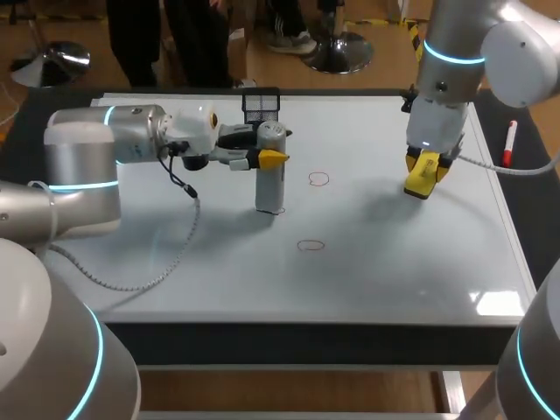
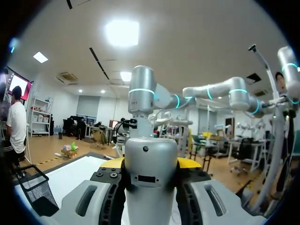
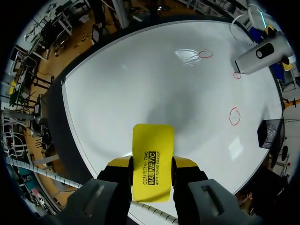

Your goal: Pick up the inspection probe, press it on each red-marked spot on the whiteboard one by one, put down the probe, pick up the eraser, and wipe off all the red marks.

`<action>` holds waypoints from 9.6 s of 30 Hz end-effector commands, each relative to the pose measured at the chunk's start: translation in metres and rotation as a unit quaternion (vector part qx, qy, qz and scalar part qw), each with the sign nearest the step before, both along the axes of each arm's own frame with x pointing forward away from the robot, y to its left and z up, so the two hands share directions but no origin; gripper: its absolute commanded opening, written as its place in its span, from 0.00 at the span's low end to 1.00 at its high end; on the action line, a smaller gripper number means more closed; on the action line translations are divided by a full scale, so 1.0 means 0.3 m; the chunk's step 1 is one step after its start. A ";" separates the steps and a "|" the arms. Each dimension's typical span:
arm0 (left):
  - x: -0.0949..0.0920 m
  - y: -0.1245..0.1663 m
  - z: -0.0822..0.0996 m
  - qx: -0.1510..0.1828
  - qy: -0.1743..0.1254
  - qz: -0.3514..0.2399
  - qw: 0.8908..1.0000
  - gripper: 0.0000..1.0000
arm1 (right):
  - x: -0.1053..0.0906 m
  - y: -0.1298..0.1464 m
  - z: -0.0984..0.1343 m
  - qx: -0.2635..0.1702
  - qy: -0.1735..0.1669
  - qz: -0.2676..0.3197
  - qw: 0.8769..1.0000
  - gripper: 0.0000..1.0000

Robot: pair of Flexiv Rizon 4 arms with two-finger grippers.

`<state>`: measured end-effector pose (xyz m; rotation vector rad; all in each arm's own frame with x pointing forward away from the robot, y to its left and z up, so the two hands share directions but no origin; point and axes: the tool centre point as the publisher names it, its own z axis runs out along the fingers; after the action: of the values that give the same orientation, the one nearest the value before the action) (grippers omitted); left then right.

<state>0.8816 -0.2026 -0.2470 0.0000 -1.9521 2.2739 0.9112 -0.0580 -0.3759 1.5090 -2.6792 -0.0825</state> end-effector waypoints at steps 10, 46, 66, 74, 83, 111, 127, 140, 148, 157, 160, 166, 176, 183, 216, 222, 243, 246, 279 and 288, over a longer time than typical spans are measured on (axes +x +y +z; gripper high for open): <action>0.026 -0.038 -0.032 -0.006 -0.005 0.001 1.000 0.00 | 0.001 -0.001 0.002 -0.002 0.000 0.001 1.000 0.00; 0.029 -0.048 -0.075 0.010 -0.021 -0.011 1.000 0.00 | 0.001 -0.001 0.002 -0.002 0.000 0.001 1.000 0.00; 0.011 -0.023 -0.042 0.012 -0.024 0.007 1.000 0.00 | 0.001 -0.001 0.002 -0.002 0.000 0.001 1.000 0.00; -0.026 0.054 0.008 0.009 -0.027 0.046 0.999 0.00 | 0.001 -0.001 0.002 -0.002 0.000 0.001 1.000 0.00; -0.074 0.169 0.035 -0.004 -0.022 0.096 0.995 0.00 | 0.001 -0.001 0.002 -0.002 0.000 0.001 1.000 0.00; -0.225 0.529 0.047 -0.012 -0.023 0.188 0.982 0.00 | 0.001 -0.001 0.002 -0.002 0.000 0.001 1.000 0.00; -0.218 0.669 0.046 -0.009 -0.026 0.233 0.972 0.00 | 0.001 -0.001 0.002 -0.002 0.000 0.001 1.000 0.00; -0.217 0.669 0.047 -0.010 -0.027 0.232 0.972 0.00 | 0.000 0.033 0.014 -0.018 0.005 0.025 1.000 0.00; -0.217 0.669 0.047 -0.010 -0.027 0.232 0.972 0.00 | -0.005 0.285 0.018 -0.021 -0.008 0.112 0.993 0.00; -0.217 0.669 0.047 -0.010 -0.027 0.232 0.972 0.00 | -0.021 0.525 0.023 -0.022 -0.023 0.196 0.980 0.00; -0.217 0.669 0.047 -0.010 -0.027 0.232 0.972 0.00 | -0.027 0.589 0.021 -0.018 -0.024 0.215 0.976 0.00; -0.217 0.669 0.047 -0.010 -0.027 0.232 0.972 0.00 | -0.028 0.728 0.002 -0.013 -0.024 0.262 0.965 0.00; -0.217 0.669 0.047 -0.010 -0.027 0.232 0.972 0.00 | -0.035 0.903 -0.027 0.007 -0.030 0.314 0.949 0.00; -0.217 0.669 0.047 -0.010 -0.027 0.232 0.972 0.00 | -0.031 0.952 -0.058 0.013 -0.031 0.321 0.946 0.00; -0.217 0.669 0.047 -0.010 -0.027 0.232 0.972 0.00 | -0.066 1.022 -0.137 0.034 -0.019 0.337 0.941 0.00; -0.217 0.669 0.047 -0.010 -0.027 0.232 0.972 0.00 | -0.059 0.989 -0.142 0.032 -0.016 0.327 0.944 0.00; -0.217 0.669 0.047 -0.010 -0.027 0.232 0.972 0.00 | -0.065 0.839 -0.161 0.014 -0.001 0.279 0.960 0.00; -0.217 0.669 0.047 -0.010 -0.027 0.232 0.972 0.00 | -0.070 0.819 -0.156 0.011 0.000 0.272 0.962 0.00; -0.217 0.669 0.047 -0.010 -0.027 0.232 0.972 0.00 | 0.001 0.269 0.002 -0.002 -0.009 0.135 0.991 0.00; -0.217 0.669 0.047 -0.010 -0.027 0.232 0.972 0.00 | -0.037 0.038 -0.004 0.000 -0.010 0.061 0.998 0.00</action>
<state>0.8167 -0.0016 -0.2341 0.4410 -2.1357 2.5906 0.9162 -0.0123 -0.3821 1.6597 -2.5527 -0.0262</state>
